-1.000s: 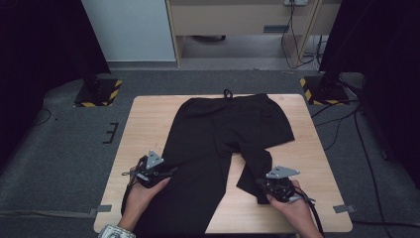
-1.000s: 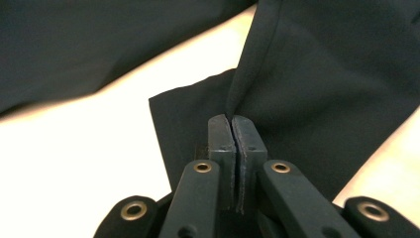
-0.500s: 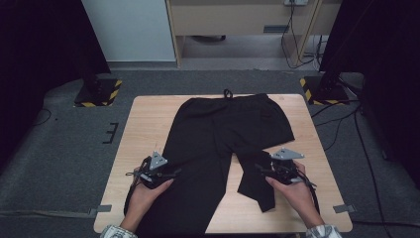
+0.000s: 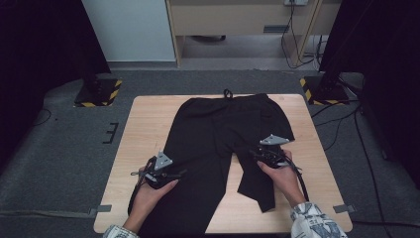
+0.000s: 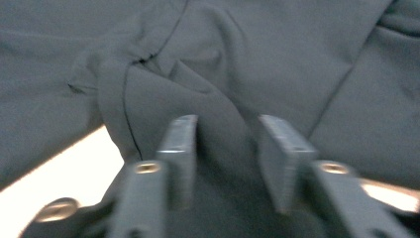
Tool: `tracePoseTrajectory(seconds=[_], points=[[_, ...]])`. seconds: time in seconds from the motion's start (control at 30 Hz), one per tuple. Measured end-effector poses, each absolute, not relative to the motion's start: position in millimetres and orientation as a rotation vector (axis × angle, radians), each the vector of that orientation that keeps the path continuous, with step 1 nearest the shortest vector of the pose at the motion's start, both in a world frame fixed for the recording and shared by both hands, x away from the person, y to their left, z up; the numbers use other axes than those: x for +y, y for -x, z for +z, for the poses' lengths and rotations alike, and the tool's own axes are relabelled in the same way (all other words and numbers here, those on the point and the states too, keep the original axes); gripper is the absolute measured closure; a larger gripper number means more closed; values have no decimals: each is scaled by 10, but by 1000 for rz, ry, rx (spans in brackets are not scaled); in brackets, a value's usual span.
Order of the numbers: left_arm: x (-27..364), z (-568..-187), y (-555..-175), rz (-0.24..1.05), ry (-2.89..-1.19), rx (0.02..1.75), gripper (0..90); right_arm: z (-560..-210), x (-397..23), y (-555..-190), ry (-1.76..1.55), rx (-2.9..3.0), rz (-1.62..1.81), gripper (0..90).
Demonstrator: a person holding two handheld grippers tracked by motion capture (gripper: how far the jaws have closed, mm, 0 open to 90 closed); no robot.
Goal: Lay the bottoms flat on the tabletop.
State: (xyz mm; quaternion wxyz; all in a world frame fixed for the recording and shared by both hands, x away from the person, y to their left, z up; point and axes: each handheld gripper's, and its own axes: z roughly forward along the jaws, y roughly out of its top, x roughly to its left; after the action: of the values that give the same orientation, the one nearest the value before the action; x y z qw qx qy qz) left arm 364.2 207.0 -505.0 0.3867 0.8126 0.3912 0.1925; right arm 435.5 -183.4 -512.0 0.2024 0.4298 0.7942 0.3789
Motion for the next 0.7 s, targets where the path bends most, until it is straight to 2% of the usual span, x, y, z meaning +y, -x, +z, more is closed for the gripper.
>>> tracePoseTrajectory(seconds=[0.1,0.4,0.6,0.7], points=[[2072,-5053,-3645,487,-2071,996,330,-5104,-1829,-4343,-1209,2215,1059,860],[2075,-5062,-3640,484,-2082,1000,330,-4998,-1829,-4126,-1184,2216,1196,890],[2065,-5066,-3628,485,-2087,996,331,-5041,-1681,-3732,-1109,2302,1246,890],[2059,-5073,-3621,482,-2094,994,331,-5074,-1628,-3665,-1098,2330,1217,889]])
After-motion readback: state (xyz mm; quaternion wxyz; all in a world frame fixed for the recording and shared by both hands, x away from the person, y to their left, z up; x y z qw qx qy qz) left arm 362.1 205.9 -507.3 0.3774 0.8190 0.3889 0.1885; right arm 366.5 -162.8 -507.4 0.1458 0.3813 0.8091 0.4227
